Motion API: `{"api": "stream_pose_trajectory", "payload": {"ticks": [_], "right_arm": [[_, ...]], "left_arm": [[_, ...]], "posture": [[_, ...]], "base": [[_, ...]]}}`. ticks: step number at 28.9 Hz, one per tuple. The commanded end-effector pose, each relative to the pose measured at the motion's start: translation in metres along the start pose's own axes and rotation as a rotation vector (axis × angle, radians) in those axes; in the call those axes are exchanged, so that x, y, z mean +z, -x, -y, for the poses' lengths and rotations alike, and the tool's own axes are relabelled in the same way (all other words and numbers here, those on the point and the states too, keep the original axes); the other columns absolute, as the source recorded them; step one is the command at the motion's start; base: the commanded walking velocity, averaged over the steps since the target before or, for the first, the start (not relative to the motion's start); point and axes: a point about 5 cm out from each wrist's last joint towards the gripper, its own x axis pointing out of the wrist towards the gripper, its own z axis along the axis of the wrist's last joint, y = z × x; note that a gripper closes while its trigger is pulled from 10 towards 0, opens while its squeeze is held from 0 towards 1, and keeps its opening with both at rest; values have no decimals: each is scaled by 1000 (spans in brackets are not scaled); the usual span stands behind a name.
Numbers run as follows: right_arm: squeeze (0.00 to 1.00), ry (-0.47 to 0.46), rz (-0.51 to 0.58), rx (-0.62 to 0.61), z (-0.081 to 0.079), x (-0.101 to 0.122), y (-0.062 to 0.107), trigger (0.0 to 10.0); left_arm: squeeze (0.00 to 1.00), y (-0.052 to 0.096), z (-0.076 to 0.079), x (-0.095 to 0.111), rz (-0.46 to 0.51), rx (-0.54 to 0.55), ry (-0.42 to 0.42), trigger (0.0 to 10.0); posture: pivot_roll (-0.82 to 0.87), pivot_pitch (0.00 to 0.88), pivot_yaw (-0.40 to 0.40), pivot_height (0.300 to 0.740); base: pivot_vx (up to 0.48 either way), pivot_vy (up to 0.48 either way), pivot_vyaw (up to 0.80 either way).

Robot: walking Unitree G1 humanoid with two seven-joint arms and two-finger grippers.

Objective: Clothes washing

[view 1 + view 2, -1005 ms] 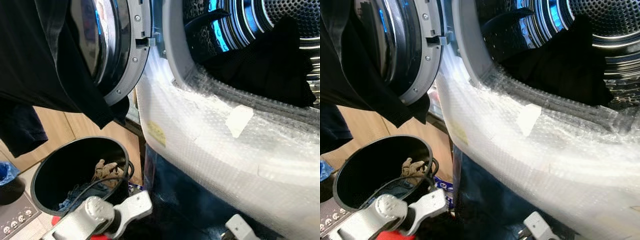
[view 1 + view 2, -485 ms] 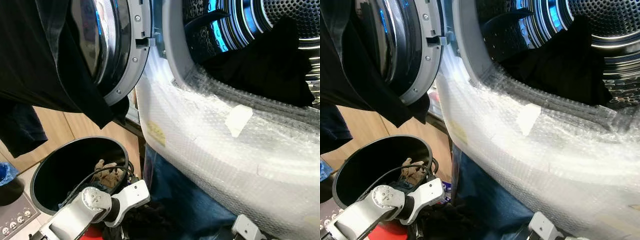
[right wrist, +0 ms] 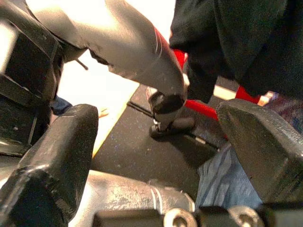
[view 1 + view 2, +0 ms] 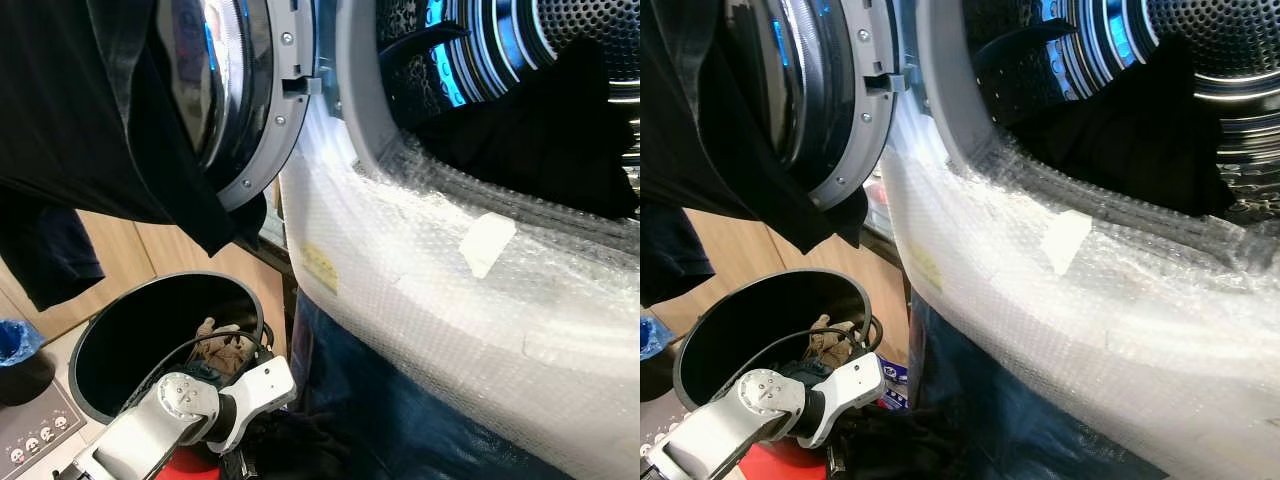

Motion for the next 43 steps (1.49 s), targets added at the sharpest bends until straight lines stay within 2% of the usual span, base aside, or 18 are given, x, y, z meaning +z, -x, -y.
{"api": "stream_pose_trajectory", "payload": {"ticks": [1,6,7,8,10,18,19,20,21,23,25,28,34,36,37,38,39,43], "right_arm": [[0,13,29,32,-5,9,5,10000],[0,17,35,45,-8,11,6,10000],[0,6,98,39,-8,21,8,10000],[0,6,98,39,-8,21,8,10000],[0,-32,191,-61,5,36,7,10000],[0,-74,191,-121,9,33,3,10000],[478,-86,190,-119,7,33,2,10000],[478,-86,190,-119,7,33,2,10000],[1000,-98,188,-115,4,32,1,10000],[1000,-98,188,-115,4,32,1,10000],[1000,-145,183,-152,5,32,-5,10000],[1000,-191,232,-210,14,35,-12,10000],[1000,-239,275,-320,25,37,-23,10000],[1000,-273,323,-334,27,41,-25,10000],[651,-291,351,-343,29,43,-26,10000],[651,-291,351,-343,29,43,-26,10000],[0,-297,353,-357,30,44,-27,10000],[0,-322,330,-411,34,36,-29,10000]], "left_arm": [[0,6,-4,11,34,2,-36,0],[0,6,-4,11,31,-3,-39,0],[0,6,-3,11,33,-10,-45,0],[0,6,-3,11,33,-10,-45,0],[0,2,3,23,111,-85,-81,0],[0,-3,14,38,195,-191,-101,0],[0,-7,14,42,200,-197,-108,0],[0,-7,14,42,200,-197,-108,0],[0,-11,15,47,210,-207,-119,0],[0,-11,15,47,210,-207,-119,0],[0,-27,18,65,260,-231,-145,0],[0,-33,18,74,312,-217,-130,0],[0,-35,19,86,380,-210,-88,0],[0,-34,17,85,379,-190,-88,0],[0,-33,16,84,380,-176,-83,0],[0,-33,16,84,380,-176,-83,0],[0,-32,15,83,381,-165,-79,0],[0,-31,16,84,393,-153,-76,0]], "posture": [[164,0,-18,740],[164,0,-18,740],[159,0,-23,740],[159,0,-23,740],[158,0,-26,740],[162,0,-28,740],[162,0,-31,740],[162,0,-31,740],[156,0,-28,740],[156,0,-28,740],[141,0,-18,740],[148,0,-16,740],[159,0,-19,740],[166,0,-16,740],[166,0,-16,740],[166,0,-16,740],[166,0,-17,740],[169,0,-16,740]], "base": [[0,0,0],[0,0,0],[0,0,0],[0,0,0],[0,0,0],[0,0,0],[0,0,0],[0,0,0],[0,0,0],[0,0,0],[0,0,0],[0,0,0],[0,0,0],[0,0,0],[0,0,0],[0,0,0],[0,0,0],[0,0,0]]}}
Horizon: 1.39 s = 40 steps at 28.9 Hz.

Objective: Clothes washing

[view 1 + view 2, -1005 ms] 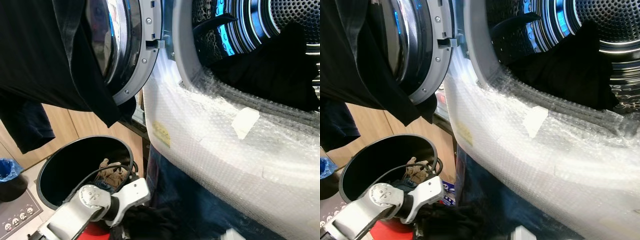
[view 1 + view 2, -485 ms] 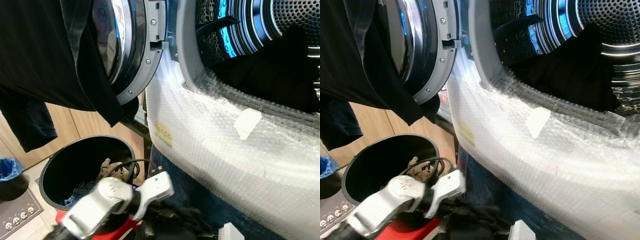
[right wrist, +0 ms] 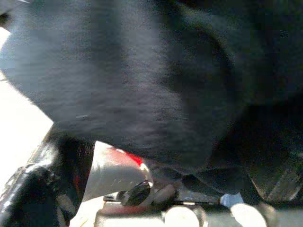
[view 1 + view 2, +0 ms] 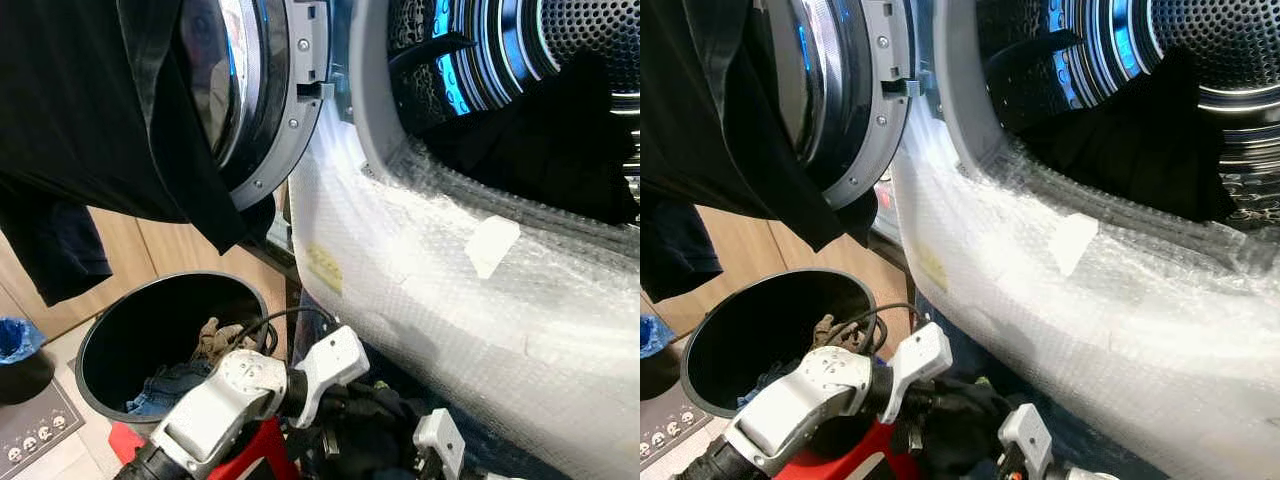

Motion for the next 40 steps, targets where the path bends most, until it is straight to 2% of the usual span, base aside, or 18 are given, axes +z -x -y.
{"api": "stream_pose_trajectory", "payload": {"ticks": [1,4,8,11,13,20,25,27,30,31,34,37,40], "right_arm": [[0,-30,-7,-70,8,-7,2,10000],[0,-81,36,-60,7,-6,5,10000],[0,-81,40,-23,1,-5,9,10000],[0,-76,24,-71,5,-9,13,10000],[0,-111,55,-87,6,-10,13,10000],[0,-133,67,-63,0,-10,12,10000],[0,-157,116,-15,-4,-1,11,10000],[0,-163,99,-49,-1,-3,11,10000],[0,-175,111,-77,2,-2,11,10000],[0,-191,129,-141,9,-2,11,10000],[0,-195,139,-140,9,-2,10,10000],[0,-261,173,-160,7,-2,11,10000],[0,-283,190,-182,8,-3,11,10000]], "left_arm": [[0,1,3,10,48,2,-23,0],[0,2,1,11,63,29,-11,0],[0,2,-2,11,63,64,-11,0],[0,2,-1,16,101,71,-8,0],[0,0,0,23,166,98,26,0],[0,-5,-2,24,180,139,44,0],[0,-12,2,27,196,149,57,0],[0,-16,0,29,201,177,67,0],[0,-19,2,29,198,164,67,0],[0,-23,6,31,206,143,76,0],[0,-25,8,34,213,136,79,0],[0,-29,9,40,229,148,79,0],[0,-29,10,42,234,146,77,0]], "posture": [[168,0,-15,740],[169,0,-15,740],[174,0,-19,740],[167,0,-19,740],[168,0,-19,740],[164,0,-16,740],[168,0,-18,740],[170,0,-22,740],[170,0,-21,740],[163,0,-17,740],[157,0,-16,740],[157,0,-19,740],[156,0,-18,740]], "base": [[0,0,0],[0,0,0],[0,0,0],[0,0,0],[0,0,0],[0,0,0],[0,0,0],[0,0,0],[0,0,0],[0,0,0],[0,0,0],[0,0,0],[0,0,0]]}}
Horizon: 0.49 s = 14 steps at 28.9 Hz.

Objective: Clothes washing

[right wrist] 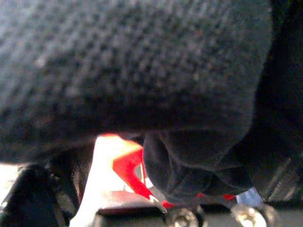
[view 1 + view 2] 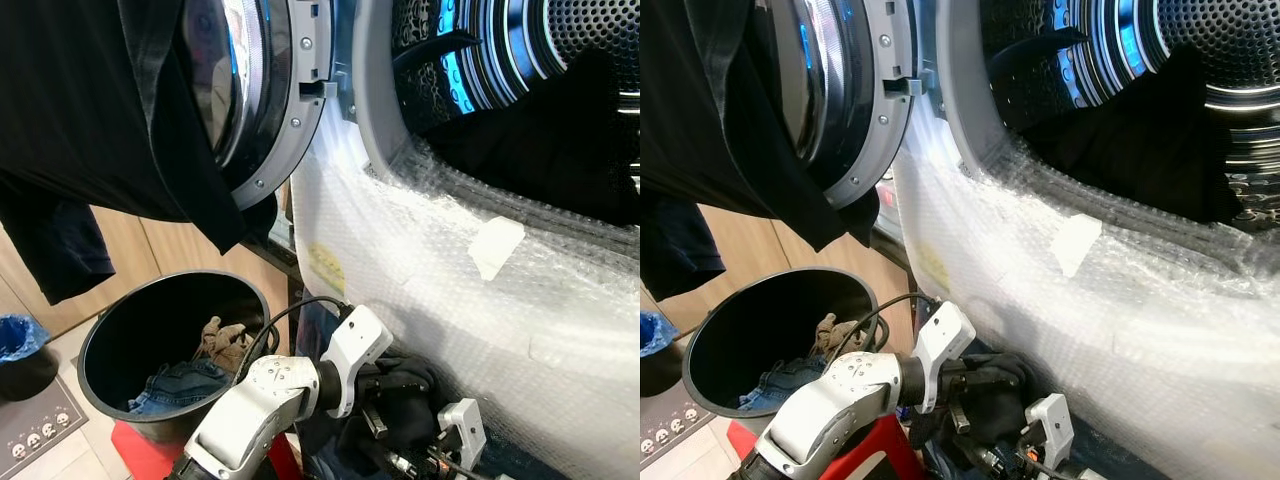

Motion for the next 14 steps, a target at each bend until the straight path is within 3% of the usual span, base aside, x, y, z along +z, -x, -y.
{"api": "stream_pose_trajectory", "payload": {"ticks": [1,7,8,9,10,14], "right_arm": [[0,-38,20,-31,3,-1,2,10000],[0,-66,73,-107,12,2,0,10000],[0,-72,79,-117,12,2,-1,2902],[0,-75,80,-118,12,2,-1,2902],[0,-78,93,-105,11,3,-2,0],[0,-77,106,-92,9,5,-3,0]], "left_arm": [[0,-4,7,17,50,-39,-39,0],[0,-3,8,16,39,-42,-41,0],[0,-3,8,15,38,-41,-40,0],[0,-3,8,15,38,-40,-40,0],[0,-3,8,15,35,-41,-40,0],[0,-2,9,15,30,-54,-47,0]], "posture": [[156,0,-17,740],[158,0,-16,740],[158,0,-16,740],[158,0,-16,740],[161,0,-12,740],[160,0,-12,740]], "base": [[0,0,0],[0,0,0],[0,0,0],[0,0,0],[0,0,0],[0,0,0]]}}
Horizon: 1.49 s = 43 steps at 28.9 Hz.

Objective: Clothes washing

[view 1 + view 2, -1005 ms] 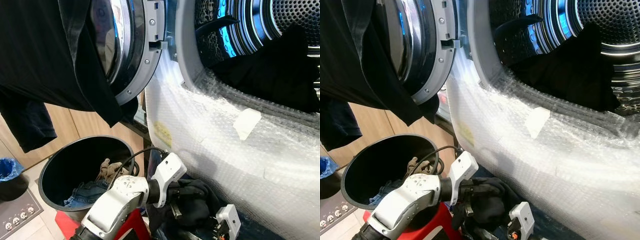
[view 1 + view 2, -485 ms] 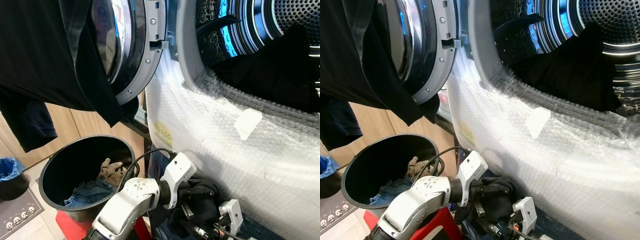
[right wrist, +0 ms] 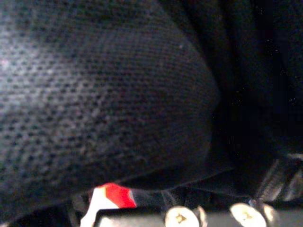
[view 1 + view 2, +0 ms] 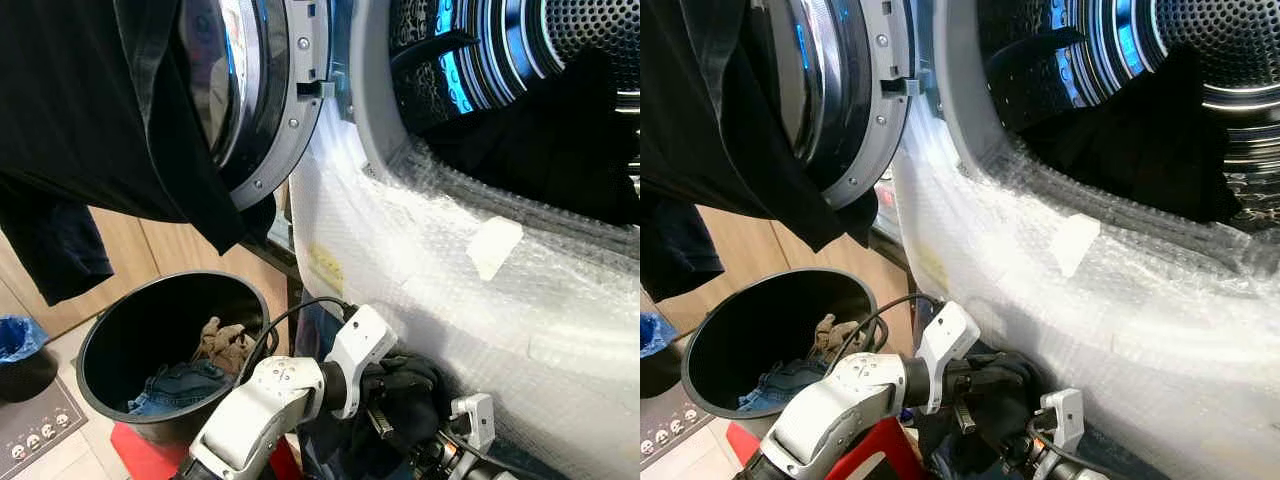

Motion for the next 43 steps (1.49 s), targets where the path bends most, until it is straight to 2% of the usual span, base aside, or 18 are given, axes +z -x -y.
{"api": "stream_pose_trajectory", "payload": {"ticks": [1,15,28,29,30,31,35,42,43], "right_arm": [[0,-7,25,-5,1,3,0,0],[0,-30,88,44,-6,10,0,0],[0,-47,110,83,-10,16,0,0],[0,-44,107,85,-10,16,0,0],[0,-43,106,90,-11,16,0,0],[0,-43,104,95,-11,16,0,0],[0,-46,96,109,-13,15,0,0],[0,-47,93,132,-15,15,1,0],[0,-40,79,140,-15,14,1,0]], "left_arm": [[0,-1,8,15,33,-53,-53,0],[0,-1,14,21,49,-98,-49,0],[0,4,10,20,19,-60,-77,0],[0,4,9,23,29,-46,-72,1412],[0,4,8,24,31,-40,-77,4235],[0,4,8,26,32,-38,-85,10000],[0,7,9,26,28,-45,-107,10000],[0,14,6,23,20,-24,-89,10000],[745,16,4,24,27,-22,-88,10000]], "posture": [[160,0,-11,740],[149,0,-11,740],[158,0,-17,740],[158,0,-19,740],[158,0,-19,740],[161,0,-20,740],[161,0,-21,740],[153,0,-17,740],[154,0,-18,740]], "base": [[0,0,0],[0,0,0],[0,0,0],[0,0,0],[0,0,0],[0,0,0],[0,0,0],[0,0,0],[0,0,0]]}}
